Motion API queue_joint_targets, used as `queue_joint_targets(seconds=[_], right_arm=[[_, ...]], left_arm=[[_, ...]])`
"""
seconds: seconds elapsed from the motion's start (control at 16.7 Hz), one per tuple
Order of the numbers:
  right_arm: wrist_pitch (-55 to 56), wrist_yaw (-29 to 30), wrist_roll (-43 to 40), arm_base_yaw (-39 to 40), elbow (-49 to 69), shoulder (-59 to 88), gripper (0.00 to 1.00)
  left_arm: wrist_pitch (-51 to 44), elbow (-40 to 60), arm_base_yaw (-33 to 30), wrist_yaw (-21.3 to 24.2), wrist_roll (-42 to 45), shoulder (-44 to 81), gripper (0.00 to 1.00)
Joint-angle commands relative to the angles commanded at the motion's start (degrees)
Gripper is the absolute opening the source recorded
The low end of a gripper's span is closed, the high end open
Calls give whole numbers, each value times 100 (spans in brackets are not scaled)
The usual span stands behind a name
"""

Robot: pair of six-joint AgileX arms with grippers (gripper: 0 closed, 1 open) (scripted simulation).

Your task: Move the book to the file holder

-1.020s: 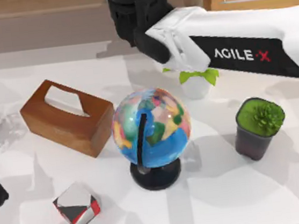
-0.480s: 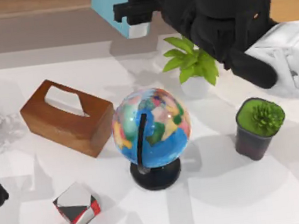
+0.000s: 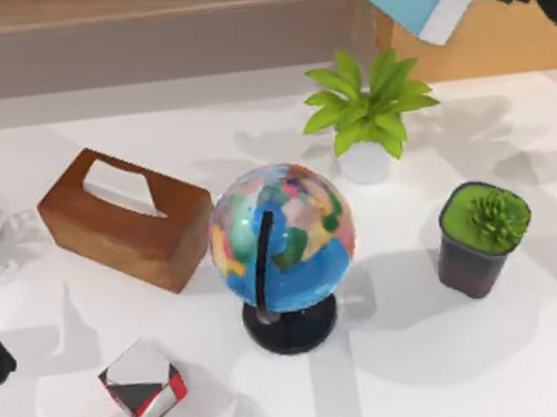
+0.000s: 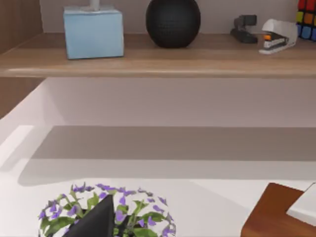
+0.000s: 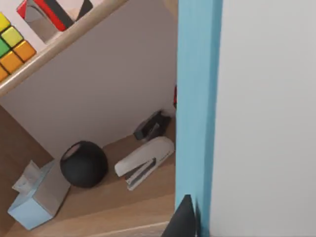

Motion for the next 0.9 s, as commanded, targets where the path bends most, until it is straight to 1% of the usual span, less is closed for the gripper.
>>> queue_joint_targets(seconds=[0.3, 0.54, 0.72, 0.9], right_arm=[[166, -591, 1370, -2084, -739, -371, 0], [293, -943, 2432, -3606, -940, 75, 0], [401, -1215, 3144, -4400, -853, 784, 0], [570, -1508, 3744, -4813, -496, 1651, 0]], left_arm=[[0, 0, 0, 0, 0, 0, 100], [0, 0, 0, 0, 0, 0, 100], [0, 0, 0, 0, 0, 0, 100], [0, 0, 0, 0, 0, 0, 100]])
